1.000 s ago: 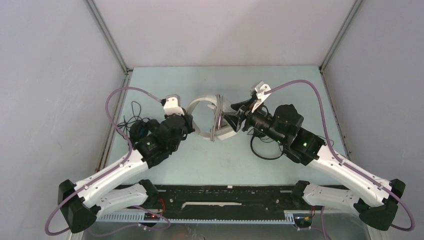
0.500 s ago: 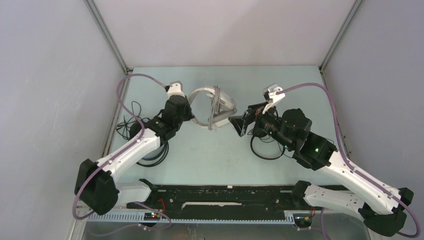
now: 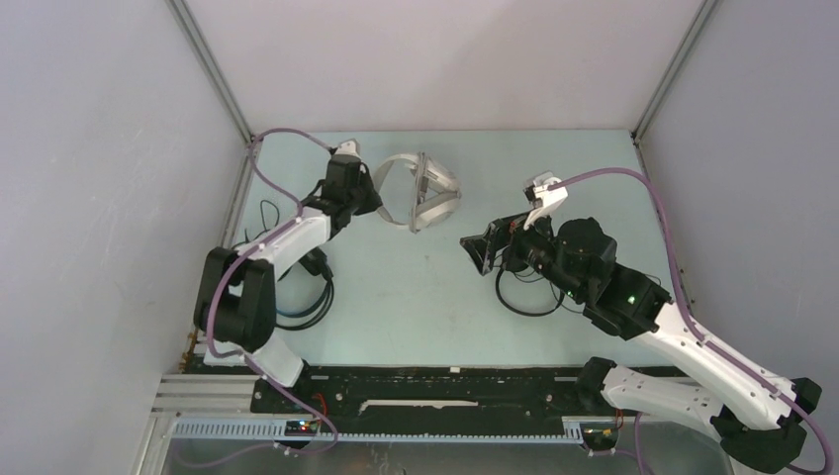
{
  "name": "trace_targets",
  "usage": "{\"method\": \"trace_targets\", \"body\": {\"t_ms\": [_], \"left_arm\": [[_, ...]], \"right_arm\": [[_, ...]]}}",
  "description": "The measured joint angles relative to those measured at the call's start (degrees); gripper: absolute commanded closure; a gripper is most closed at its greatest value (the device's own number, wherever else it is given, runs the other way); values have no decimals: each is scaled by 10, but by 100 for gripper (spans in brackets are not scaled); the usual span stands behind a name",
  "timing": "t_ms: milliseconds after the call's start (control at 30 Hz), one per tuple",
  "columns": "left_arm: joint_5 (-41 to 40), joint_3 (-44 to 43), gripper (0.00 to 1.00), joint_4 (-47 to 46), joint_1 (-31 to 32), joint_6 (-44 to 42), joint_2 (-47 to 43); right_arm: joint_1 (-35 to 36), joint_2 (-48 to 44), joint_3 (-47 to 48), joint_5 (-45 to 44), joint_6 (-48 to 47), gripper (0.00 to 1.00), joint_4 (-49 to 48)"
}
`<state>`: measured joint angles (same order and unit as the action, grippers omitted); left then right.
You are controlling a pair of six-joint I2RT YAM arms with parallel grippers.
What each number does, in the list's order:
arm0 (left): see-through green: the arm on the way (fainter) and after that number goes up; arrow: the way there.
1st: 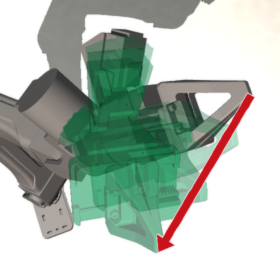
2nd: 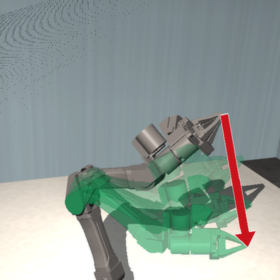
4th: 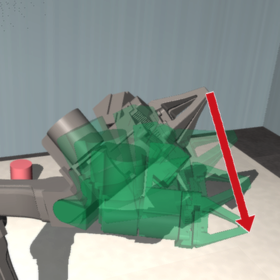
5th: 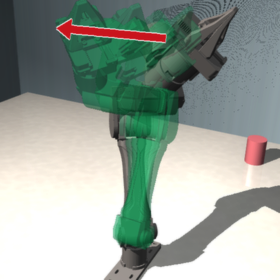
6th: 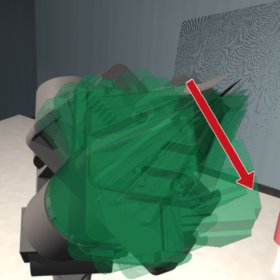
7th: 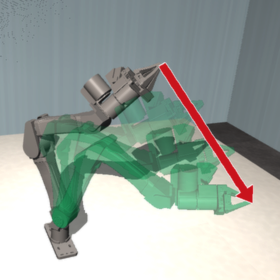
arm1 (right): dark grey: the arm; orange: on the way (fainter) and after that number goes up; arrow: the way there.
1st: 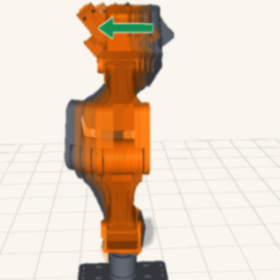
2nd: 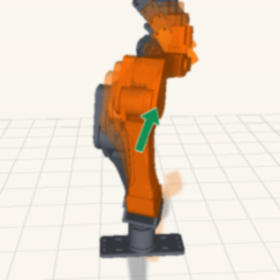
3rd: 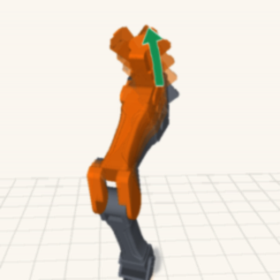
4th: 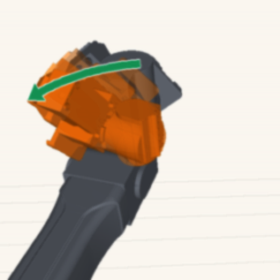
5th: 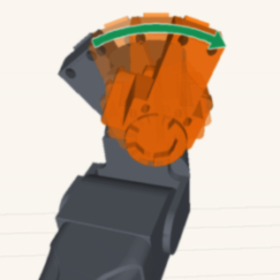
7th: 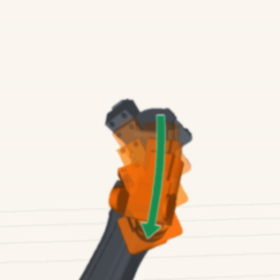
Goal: Wrap the headphones
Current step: Place the headphones at the center of the board.
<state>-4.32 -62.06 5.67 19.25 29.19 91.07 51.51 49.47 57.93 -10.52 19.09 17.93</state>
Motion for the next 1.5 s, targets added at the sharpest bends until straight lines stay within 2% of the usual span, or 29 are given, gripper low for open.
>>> {"method": "trace_targets", "body": {"t_ms": [533,800,1100,1367,1500], "left_arm": [[19,-232,98,80,-36,-18,247],[2,-322,99,124,-61,-13,322],[-11,-318,99,129,-132,24,324],[-21,-229,97,129,-194,52,283],[-22,-221,93,137,-213,54,271]], "right_arm": [[-20,1,-2,13,0,0,10],[-34,13,-5,26,0,0,10],[-57,27,-5,48,0,0,8],[-68,35,-5,67,0,0,8],[-69,35,-5,73,0,1,7]]}}
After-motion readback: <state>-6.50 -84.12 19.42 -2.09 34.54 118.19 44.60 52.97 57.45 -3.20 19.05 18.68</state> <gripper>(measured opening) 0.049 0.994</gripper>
